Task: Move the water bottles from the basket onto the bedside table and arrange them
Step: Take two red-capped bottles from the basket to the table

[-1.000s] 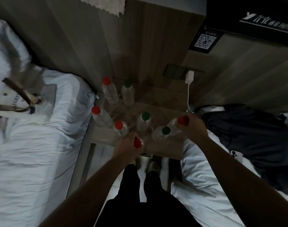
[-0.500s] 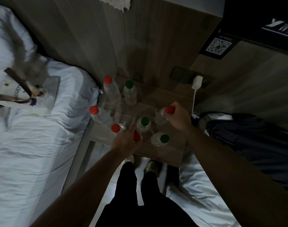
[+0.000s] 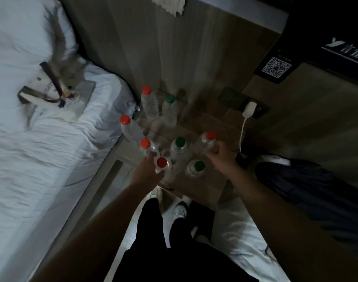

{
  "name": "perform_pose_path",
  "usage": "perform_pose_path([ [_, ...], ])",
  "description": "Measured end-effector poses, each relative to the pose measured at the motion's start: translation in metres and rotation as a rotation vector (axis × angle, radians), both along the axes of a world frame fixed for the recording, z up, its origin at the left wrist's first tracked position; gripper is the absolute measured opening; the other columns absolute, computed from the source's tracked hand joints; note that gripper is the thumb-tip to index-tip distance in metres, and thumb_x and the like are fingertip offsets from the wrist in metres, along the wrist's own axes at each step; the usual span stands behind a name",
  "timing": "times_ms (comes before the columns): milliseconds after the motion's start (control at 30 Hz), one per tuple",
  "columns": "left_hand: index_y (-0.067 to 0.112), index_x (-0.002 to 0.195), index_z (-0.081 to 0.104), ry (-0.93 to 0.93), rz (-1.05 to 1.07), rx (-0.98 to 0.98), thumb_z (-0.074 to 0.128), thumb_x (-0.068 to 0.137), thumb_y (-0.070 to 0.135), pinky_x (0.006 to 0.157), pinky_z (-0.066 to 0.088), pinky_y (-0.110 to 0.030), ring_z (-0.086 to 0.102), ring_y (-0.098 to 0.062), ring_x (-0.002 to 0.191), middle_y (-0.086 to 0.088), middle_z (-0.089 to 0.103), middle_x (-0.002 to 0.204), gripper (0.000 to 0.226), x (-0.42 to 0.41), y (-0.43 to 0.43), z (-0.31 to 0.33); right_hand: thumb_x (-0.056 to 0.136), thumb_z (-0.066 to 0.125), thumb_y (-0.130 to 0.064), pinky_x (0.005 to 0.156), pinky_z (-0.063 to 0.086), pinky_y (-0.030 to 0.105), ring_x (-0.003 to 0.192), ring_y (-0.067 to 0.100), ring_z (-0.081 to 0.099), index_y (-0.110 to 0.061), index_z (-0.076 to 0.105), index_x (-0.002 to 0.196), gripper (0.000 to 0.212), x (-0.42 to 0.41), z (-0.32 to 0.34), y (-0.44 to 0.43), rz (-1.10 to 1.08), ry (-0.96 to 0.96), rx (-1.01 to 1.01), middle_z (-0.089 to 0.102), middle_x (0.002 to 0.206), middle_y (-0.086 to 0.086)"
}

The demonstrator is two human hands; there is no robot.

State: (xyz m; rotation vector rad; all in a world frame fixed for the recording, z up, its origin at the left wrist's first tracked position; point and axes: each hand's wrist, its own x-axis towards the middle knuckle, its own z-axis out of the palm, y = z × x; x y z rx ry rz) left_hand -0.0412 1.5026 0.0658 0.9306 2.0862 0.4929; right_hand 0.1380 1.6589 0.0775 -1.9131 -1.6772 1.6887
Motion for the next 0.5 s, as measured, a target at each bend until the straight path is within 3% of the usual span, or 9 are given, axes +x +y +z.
perform_pose_path([
  [100,0.012,0.137,0.035,-0.036,0.206,-0.021,0.069,0.082,0.023,0.093,0.05,-0.037,0.056,-0.022,0.112,-0.01,0.05,0.131,0.066,0.012,-0.028,0.003,0.094,0.055,-0.02,0.08,0.039,0.029,0.103,0.016,0.049,-0.011,0.039,0.138,0.048,0.012,0.009,-0.012,0.131,-0.003,-0.019,0.051,0.117,0.003],
  [167,0.007,0.137,0.037,-0.005,0.272,-0.05,0.071,0.082,0.021,0.095,0.047,-0.034,0.052,-0.024,0.116,-0.012,0.048,0.133,0.066,0.021,-0.05,0.007,0.093,0.056,-0.022,0.082,0.04,0.03,0.105,0.018,0.053,-0.014,0.048,0.127,0.036,0.015,0.016,-0.02,0.217,-0.017,0.063,0.052,0.106,-0.002],
  [233,0.006,0.133,0.043,0.013,0.307,-0.042,0.071,0.083,0.022,0.09,0.047,-0.034,0.056,-0.025,0.11,-0.014,0.051,0.129,0.059,0.03,-0.075,0.012,0.091,0.057,-0.026,0.083,0.044,0.032,0.103,0.02,0.057,-0.019,0.054,0.115,0.025,0.017,0.024,-0.028,0.284,-0.047,0.201,0.055,0.101,-0.003],
  [300,0.007,0.128,0.049,0.001,0.342,-0.023,0.068,0.085,0.023,0.079,0.043,-0.029,0.059,-0.024,0.099,-0.011,0.054,0.124,0.05,0.037,-0.1,0.017,0.09,0.056,-0.028,0.082,0.044,0.031,0.098,0.017,0.056,-0.019,0.056,0.117,0.028,0.016,0.034,-0.038,0.335,-0.04,0.291,0.056,0.103,-0.004],
  [400,0.009,0.125,0.052,-0.022,0.444,-0.014,0.064,0.089,0.024,0.077,0.039,-0.027,0.058,-0.019,0.09,-0.008,0.057,0.122,0.041,0.046,-0.141,0.024,0.091,0.057,-0.026,0.079,0.046,0.029,0.097,0.015,0.057,-0.017,0.057,0.119,0.029,0.001,0.052,-0.059,0.446,-0.012,0.377,0.058,0.104,-0.003],
  [500,0.01,0.126,0.052,-0.018,0.572,0.004,0.061,0.091,0.026,0.077,0.041,-0.028,0.058,-0.017,0.091,-0.008,0.057,0.124,0.04,0.049,-0.186,0.034,0.088,0.062,-0.018,0.091,0.047,0.032,0.106,0.021,0.059,-0.01,0.061,0.114,0.027,-0.026,0.059,-0.088,0.579,0.043,0.443,0.064,0.113,0.006],
])
